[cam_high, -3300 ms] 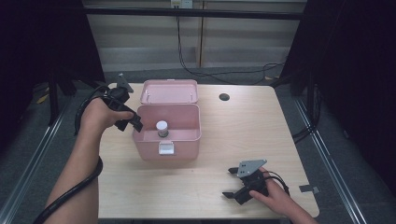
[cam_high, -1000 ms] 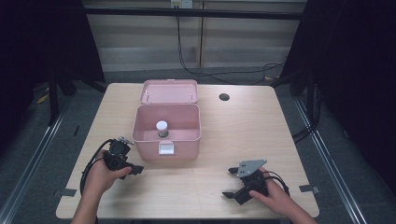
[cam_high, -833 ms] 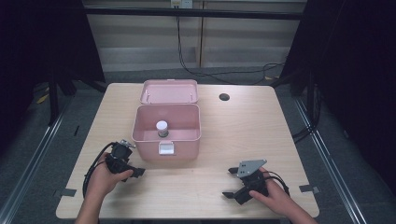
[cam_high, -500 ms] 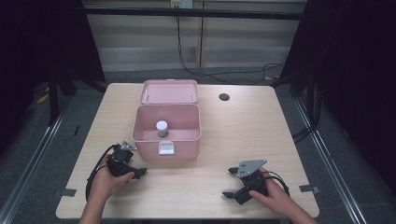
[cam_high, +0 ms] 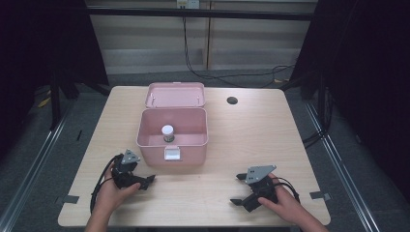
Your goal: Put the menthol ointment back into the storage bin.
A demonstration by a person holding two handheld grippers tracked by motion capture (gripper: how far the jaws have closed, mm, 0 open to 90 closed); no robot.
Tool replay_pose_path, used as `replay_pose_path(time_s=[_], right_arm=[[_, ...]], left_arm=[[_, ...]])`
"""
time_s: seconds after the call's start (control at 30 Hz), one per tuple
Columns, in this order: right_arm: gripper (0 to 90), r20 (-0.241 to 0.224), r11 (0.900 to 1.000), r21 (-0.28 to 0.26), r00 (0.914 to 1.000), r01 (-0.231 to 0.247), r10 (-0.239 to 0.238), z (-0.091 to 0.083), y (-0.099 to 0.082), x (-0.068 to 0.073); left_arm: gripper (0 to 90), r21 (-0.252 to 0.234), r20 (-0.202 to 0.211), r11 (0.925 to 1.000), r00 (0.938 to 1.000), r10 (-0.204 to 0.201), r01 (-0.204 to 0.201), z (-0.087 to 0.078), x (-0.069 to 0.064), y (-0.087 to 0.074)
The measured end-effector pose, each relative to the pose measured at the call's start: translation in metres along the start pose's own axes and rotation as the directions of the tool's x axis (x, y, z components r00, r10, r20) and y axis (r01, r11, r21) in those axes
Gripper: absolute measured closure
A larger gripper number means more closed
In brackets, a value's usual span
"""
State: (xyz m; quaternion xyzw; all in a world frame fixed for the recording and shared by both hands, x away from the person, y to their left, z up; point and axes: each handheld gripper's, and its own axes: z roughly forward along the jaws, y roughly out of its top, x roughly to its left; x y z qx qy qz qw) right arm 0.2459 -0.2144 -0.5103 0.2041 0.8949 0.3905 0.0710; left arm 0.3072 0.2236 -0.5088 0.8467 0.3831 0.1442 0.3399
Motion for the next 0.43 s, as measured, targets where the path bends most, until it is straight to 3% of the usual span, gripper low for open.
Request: replay_pose_path(time_s=[0.43], right_arm=[[11.6,0.001,1.0,-0.001,1.0,-0.001,0.001,0.0001,0.0,0.0001]], left_arm=[[0.0,-0.014,0.008,0.9999,1.0,0.002,-0.002,-0.0002,0.0009,-0.0018]])
